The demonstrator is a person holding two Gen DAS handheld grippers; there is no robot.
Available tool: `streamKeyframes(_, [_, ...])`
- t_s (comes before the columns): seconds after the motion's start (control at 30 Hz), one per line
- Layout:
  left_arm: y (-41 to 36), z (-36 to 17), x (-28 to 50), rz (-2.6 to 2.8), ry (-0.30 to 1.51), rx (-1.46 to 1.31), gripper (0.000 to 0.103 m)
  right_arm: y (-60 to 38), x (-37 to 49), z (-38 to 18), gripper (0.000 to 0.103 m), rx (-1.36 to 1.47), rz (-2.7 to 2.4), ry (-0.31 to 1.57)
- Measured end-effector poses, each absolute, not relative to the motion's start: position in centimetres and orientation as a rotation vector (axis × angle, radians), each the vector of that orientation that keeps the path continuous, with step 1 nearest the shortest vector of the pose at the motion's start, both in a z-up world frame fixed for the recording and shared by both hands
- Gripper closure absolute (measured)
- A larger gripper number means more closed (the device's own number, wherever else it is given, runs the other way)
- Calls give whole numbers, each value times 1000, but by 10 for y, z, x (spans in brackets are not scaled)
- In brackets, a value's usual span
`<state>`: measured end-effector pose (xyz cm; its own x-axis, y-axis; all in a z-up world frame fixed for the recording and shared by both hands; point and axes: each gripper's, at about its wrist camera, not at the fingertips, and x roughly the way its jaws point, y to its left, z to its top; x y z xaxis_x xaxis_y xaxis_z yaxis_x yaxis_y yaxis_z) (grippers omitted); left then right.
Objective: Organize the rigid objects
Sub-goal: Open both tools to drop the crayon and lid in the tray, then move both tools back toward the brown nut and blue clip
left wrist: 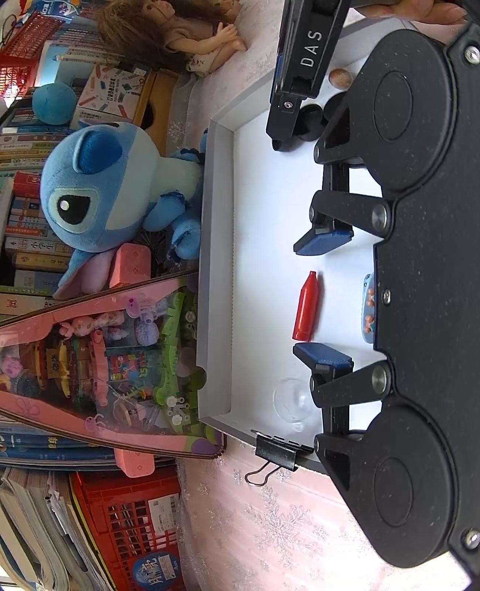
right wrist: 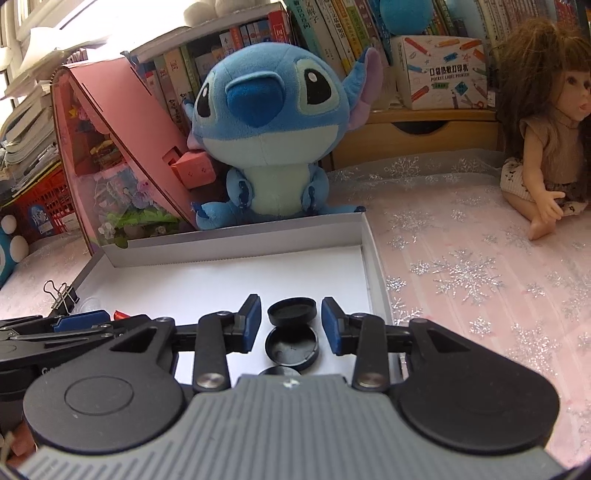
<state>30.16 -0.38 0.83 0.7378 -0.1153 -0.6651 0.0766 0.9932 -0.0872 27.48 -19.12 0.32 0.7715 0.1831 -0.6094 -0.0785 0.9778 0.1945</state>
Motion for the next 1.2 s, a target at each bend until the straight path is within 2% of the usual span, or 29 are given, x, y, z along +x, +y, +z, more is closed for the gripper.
streamKeyframes(0.1, [-3,14,292,-120,709,-74,42,-191,266,8,46,159,151,661])
streamKeyframes(0.4, [-9,35,244,-169,649,-26,34,-186,229,28,38,106,191,597])
streamKeyframes(0.9, [-10,48,164,-214,600,28,29,-195,159,38,22,80,253,558])
streamKeyframes(1.2, [-10,39,128,-242,606,60,28,-198,127,31,18,58,291,552])
